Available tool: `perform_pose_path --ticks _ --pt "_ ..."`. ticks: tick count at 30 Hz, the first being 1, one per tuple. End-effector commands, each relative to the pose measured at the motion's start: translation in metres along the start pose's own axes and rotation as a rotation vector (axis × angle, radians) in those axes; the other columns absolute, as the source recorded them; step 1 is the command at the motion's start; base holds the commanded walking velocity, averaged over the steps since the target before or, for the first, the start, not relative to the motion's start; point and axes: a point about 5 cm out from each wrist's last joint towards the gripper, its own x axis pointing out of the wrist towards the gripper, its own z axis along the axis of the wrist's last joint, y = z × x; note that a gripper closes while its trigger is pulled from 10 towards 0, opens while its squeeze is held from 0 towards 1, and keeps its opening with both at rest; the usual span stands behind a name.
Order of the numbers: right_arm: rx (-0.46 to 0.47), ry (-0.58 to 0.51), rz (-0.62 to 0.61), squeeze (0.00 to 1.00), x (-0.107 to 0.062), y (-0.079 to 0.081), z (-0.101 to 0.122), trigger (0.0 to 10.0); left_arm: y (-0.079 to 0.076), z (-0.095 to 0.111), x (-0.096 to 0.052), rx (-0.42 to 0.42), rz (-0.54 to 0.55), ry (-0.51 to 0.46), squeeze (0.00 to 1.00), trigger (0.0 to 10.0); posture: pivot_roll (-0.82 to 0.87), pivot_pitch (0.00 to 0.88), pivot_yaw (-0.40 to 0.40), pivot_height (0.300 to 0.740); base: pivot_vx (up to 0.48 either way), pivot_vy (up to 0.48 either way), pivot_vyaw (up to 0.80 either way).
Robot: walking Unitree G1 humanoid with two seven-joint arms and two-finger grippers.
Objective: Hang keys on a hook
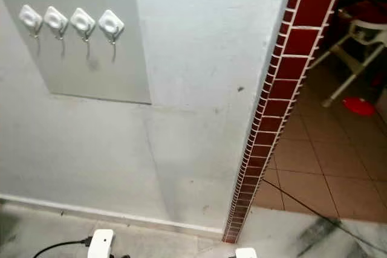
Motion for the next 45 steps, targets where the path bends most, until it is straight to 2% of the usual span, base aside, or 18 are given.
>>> perform_pose_path --ticks 1,6,10,21,32,45 --pt "-0.005 0.016 -0.011 0.00 -0.0013 -0.0042 -0.0039 10.0 -0.0030 -0.0004 0.0007 0.002 -0.007 0.006 0.00 10.0 0.02 0.000 0.027 0.740 0.000 0.439 0.00" --pt "-0.002 0.019 -0.013 0.00 -0.0013 -0.0036 -0.0047 10.0 -0.0021 0.0016 0.0009 0.015 -0.002 0.004 0.00 10.0 0.02 0.000 0.034 0.740 0.000 0.415 0.00" --pt "0.000 0.020 -0.014 0.00 -0.0014 -0.0034 -0.0052 10.0 -0.0019 0.0035 0.0012 0.052 -0.005 0.006 0.00 10.0 0.02 0.000 0.038 0.740 0.000 0.000 0.00" --pt "-0.009 0.030 -0.022 0.00 -0.0030 -0.0057 -0.0101 10.0 -0.0013 0.0051 0.0012 0.049 -0.012 0.002 0.00 10.0 0.01 0.000 0.045 0.740 0.000 0.000 0.00" --pt "0.005 0.034 -0.018 0.00 -0.0030 -0.0056 -0.0105 10.0 -0.0018 0.0047 0.0014 0.056 -0.012 0.011 0.00 10.0 0.02 0.000 0.046 0.740 0.000 0.000 0.80" --pt "0.020 0.038 -0.017 0.00 -0.0027 -0.0024 -0.0117 10.0 -0.0037 0.0000 0.0011 0.028 -0.008 0.019 0.00 10.0 0.03 0.002 0.048 0.740 0.000 0.000 0.80"
